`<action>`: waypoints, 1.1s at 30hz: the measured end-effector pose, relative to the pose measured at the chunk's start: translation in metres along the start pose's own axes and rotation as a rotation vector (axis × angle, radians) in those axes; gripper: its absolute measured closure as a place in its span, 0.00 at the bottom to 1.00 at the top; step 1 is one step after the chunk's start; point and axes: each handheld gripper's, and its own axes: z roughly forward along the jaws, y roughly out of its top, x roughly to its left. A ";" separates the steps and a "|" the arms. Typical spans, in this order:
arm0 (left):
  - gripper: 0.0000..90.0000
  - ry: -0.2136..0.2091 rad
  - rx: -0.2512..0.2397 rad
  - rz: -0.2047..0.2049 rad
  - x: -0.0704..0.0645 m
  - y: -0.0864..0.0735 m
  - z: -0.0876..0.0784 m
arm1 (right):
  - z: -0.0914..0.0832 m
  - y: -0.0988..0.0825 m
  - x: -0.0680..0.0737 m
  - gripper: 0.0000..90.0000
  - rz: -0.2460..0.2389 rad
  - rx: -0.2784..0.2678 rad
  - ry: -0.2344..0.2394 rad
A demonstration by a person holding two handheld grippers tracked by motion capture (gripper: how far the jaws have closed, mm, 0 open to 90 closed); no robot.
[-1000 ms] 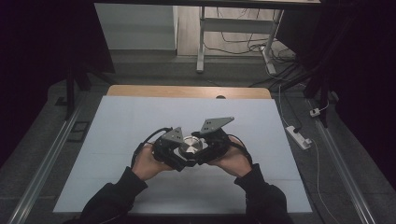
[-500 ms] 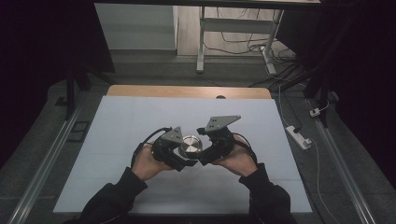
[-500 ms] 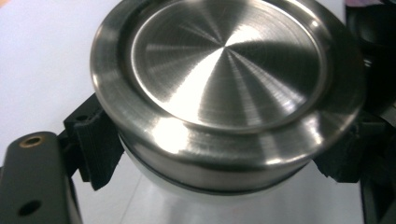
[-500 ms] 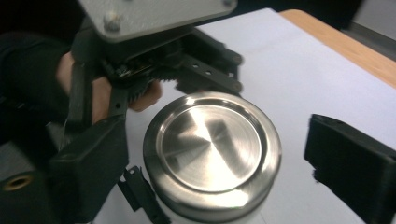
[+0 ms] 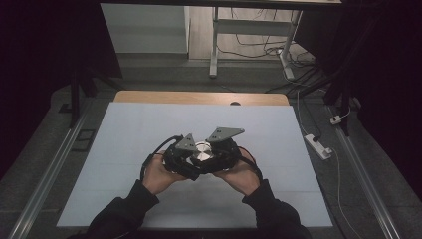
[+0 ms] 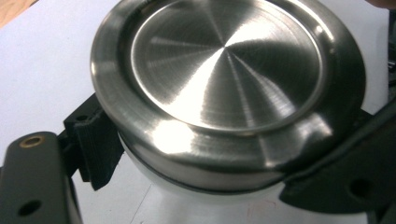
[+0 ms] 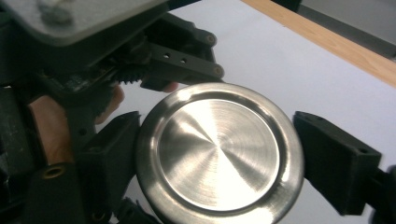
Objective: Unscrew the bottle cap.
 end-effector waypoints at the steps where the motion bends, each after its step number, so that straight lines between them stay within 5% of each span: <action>1: 0.17 -0.010 -0.004 0.004 0.000 0.000 0.000 | -0.001 0.000 0.000 0.20 -0.013 0.001 0.004; 3: 0.17 -0.028 -0.003 0.022 0.001 0.000 -0.001 | -0.001 0.000 0.000 0.20 -0.021 0.006 0.016; 10: 0.17 -0.172 -0.027 0.080 0.003 -0.002 -0.003 | -0.010 -0.002 -0.010 0.21 -0.087 0.016 0.200; 14: 0.17 -0.206 -0.022 0.112 0.003 -0.003 -0.003 | -0.014 -0.002 -0.013 0.22 -0.115 0.008 0.255; 23: 0.17 -0.239 -0.031 0.138 0.004 -0.004 -0.004 | -0.014 -0.003 -0.011 0.22 -0.154 0.000 0.275; 29: 0.17 -0.281 -0.033 0.182 0.003 -0.006 -0.005 | -0.015 -0.004 -0.013 0.22 -0.201 -0.015 0.348; 31: 0.17 -0.260 -0.038 0.168 0.003 -0.005 -0.005 | -0.015 -0.005 -0.014 0.22 -0.189 -0.016 0.347; 33: 0.17 -0.210 -0.028 0.133 0.004 -0.005 -0.004 | -0.017 -0.003 -0.014 0.14 -0.139 -0.042 0.285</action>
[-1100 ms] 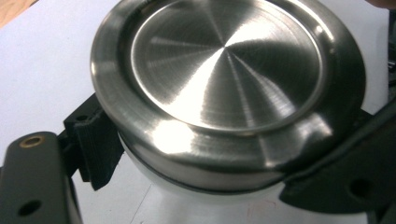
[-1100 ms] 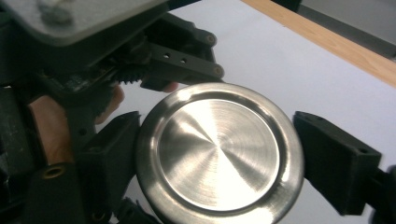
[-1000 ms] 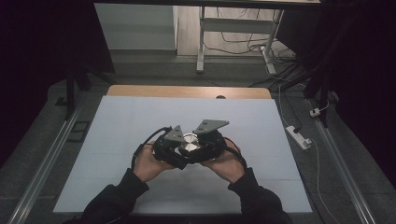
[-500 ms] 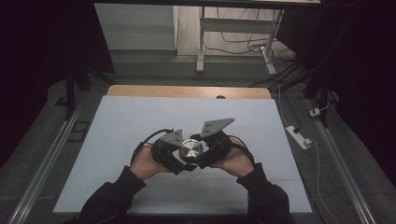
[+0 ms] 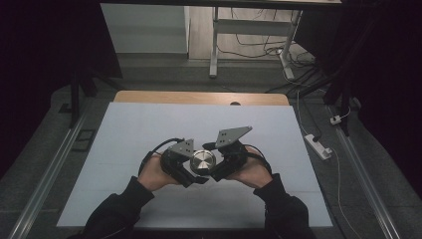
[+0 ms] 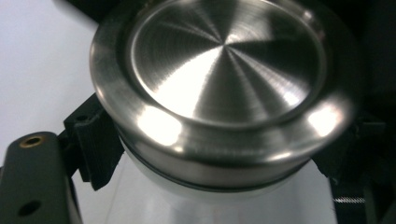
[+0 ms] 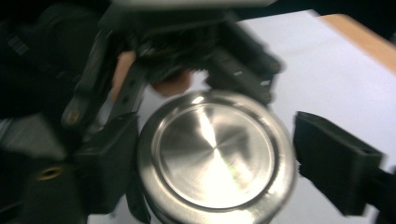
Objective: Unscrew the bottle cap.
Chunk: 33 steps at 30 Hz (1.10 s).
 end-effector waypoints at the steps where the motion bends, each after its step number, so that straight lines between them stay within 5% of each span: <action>1: 0.17 0.017 0.003 -0.014 0.001 0.000 0.000 | -0.002 0.001 -0.001 0.11 0.027 -0.016 -0.015; 2: 0.17 0.017 0.003 -0.014 0.001 0.000 0.000 | -0.002 0.001 -0.001 0.11 0.027 -0.016 -0.015; 3: 0.17 0.039 0.003 -0.034 0.001 -0.001 0.001 | -0.006 0.004 -0.002 0.08 0.087 -0.037 -0.067; 5: 0.17 0.070 0.002 -0.065 0.002 -0.001 0.002 | -0.006 0.005 0.000 0.08 0.120 -0.033 -0.116; 6: 0.17 0.091 0.006 -0.077 0.002 0.000 0.002 | -0.006 0.005 0.000 0.08 0.120 -0.033 -0.116; 7: 0.17 0.116 0.006 -0.095 0.002 0.001 0.003 | -0.002 0.006 0.004 0.10 0.131 -0.011 -0.196; 10: 0.17 0.169 0.006 -0.129 0.000 0.003 0.005 | 0.007 0.007 0.008 0.14 0.138 0.006 -0.270; 16: 0.17 0.227 0.017 -0.145 -0.004 0.006 0.007 | 0.015 0.005 0.009 0.21 0.151 0.015 -0.296; 21: 0.17 0.185 0.029 -0.116 -0.003 0.005 0.005 | 0.014 0.005 0.008 0.22 0.142 0.026 -0.260; 24: 0.17 0.132 0.021 -0.096 -0.002 0.005 0.005 | 0.008 0.004 0.004 0.22 0.079 0.042 -0.161; 25: 0.17 0.105 0.025 -0.076 -0.001 0.005 0.004 | 0.008 0.004 0.004 0.22 0.079 0.042 -0.161; 26: 0.17 0.055 0.010 -0.050 -0.002 0.004 0.002 | 0.004 0.002 0.000 0.22 0.054 0.034 -0.082; 28: 0.17 0.026 0.009 -0.029 -0.002 0.004 0.001 | 0.002 0.001 -0.001 0.22 0.039 0.028 -0.054; 29: 0.17 -0.010 0.002 -0.014 -0.002 0.004 0.001 | -0.002 -0.001 -0.004 0.22 0.009 0.021 0.035; 30: 0.17 -0.028 0.003 -0.002 -0.002 0.004 0.001 | -0.002 -0.001 -0.004 0.22 0.009 0.021 0.035; 31: 0.17 -0.052 0.005 0.020 -0.004 0.004 0.001 | -0.004 -0.002 -0.005 0.22 -0.025 0.016 0.083; 33: 0.17 -0.050 0.010 0.022 -0.005 0.005 0.002 | -0.004 -0.002 -0.005 0.22 -0.033 0.018 0.099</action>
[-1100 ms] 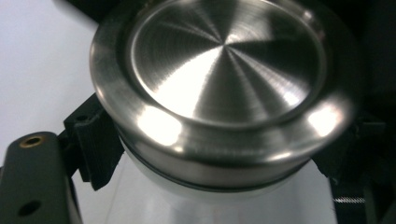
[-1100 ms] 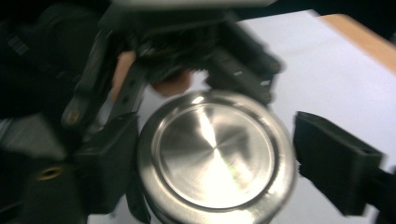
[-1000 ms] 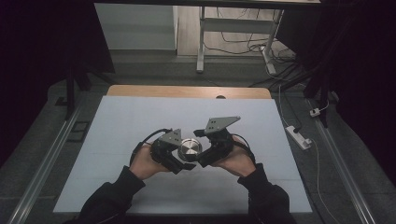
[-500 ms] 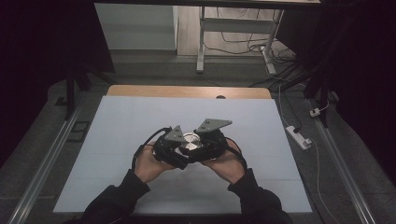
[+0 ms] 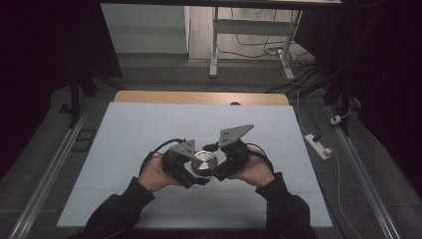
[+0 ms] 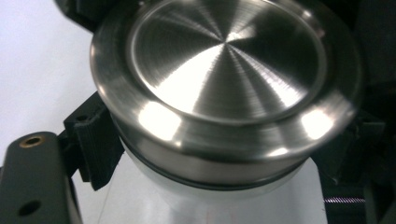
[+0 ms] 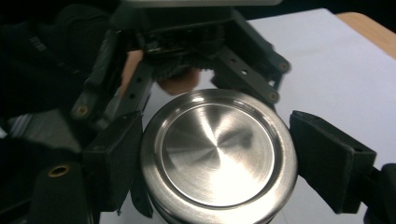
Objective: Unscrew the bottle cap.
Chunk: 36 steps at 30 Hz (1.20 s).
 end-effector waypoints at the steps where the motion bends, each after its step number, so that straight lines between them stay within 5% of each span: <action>1: 0.17 0.009 0.001 -0.005 0.000 0.000 0.001 | 0.000 0.000 0.000 0.21 0.011 0.007 -0.008; 3: 0.17 0.027 0.000 -0.022 0.001 0.000 0.002 | -0.001 0.001 0.001 0.18 0.017 0.004 -0.024; 4: 0.17 0.060 0.005 -0.044 0.002 -0.001 0.001 | -0.002 0.003 0.002 0.12 0.064 -0.020 -0.079; 7: 0.17 0.094 0.012 -0.061 0.004 -0.001 0.001 | -0.002 0.007 0.004 0.09 0.099 -0.025 -0.138; 9: 0.17 0.123 -0.004 -0.101 0.004 -0.001 0.000 | 0.003 0.008 0.006 0.10 0.118 -0.010 -0.183; 13: 0.17 0.139 -0.001 -0.103 0.003 0.001 -0.001 | 0.014 0.008 0.009 0.16 0.119 0.031 -0.253; 18: 0.17 0.140 0.006 -0.092 0.001 0.003 -0.002 | 0.017 0.007 0.010 0.21 0.114 0.039 -0.244; 22: 0.17 0.102 0.002 -0.070 0.001 0.002 -0.002 | 0.015 0.007 0.009 0.22 0.099 0.044 -0.209; 25: 0.17 0.068 0.005 -0.039 0.001 0.002 -0.002 | 0.011 0.006 0.007 0.22 0.095 0.041 -0.139; 36: 0.17 -0.023 -0.003 0.027 0.000 -0.002 -0.004 | 0.007 0.007 0.010 0.22 0.018 0.011 -0.058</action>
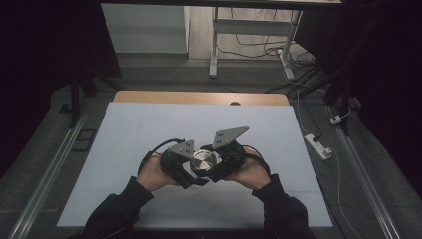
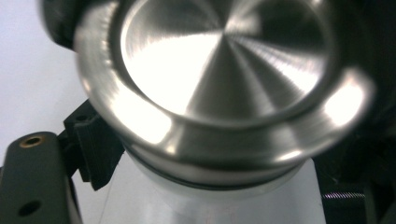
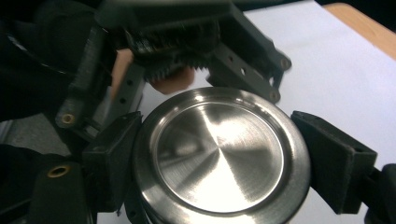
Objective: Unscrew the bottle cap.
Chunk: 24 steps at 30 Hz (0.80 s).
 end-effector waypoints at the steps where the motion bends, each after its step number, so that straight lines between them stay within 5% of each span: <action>1: 0.17 -0.008 0.000 0.010 0.000 -0.002 0.001 | -0.002 0.000 0.000 0.22 -0.008 -0.013 0.005; 7: 0.17 0.022 0.007 -0.021 0.004 -0.003 0.003 | -0.014 0.002 -0.002 0.22 0.000 -0.047 -0.015; 24: 0.17 0.153 -0.007 -0.125 0.015 -0.011 -0.004 | -0.010 -0.001 0.000 0.22 0.017 -0.036 -0.080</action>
